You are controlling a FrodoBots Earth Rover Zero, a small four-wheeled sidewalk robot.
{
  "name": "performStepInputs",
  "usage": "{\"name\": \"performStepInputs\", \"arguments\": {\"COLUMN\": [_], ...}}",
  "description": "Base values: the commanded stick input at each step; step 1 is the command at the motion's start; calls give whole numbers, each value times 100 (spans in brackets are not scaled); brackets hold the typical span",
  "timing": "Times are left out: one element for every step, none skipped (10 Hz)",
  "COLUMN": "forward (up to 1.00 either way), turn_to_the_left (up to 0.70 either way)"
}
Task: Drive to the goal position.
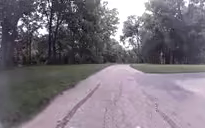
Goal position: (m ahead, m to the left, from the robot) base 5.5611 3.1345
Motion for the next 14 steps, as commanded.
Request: {"name": "performStepInputs", "arguments": {"forward": [70,70,70,70,70,70,70,70,70,70,70,70,70,70], "turn_to_the_left": [0,0,0,0,0,-7,-14,-14,-13,-13,-2,0,0,0]}}
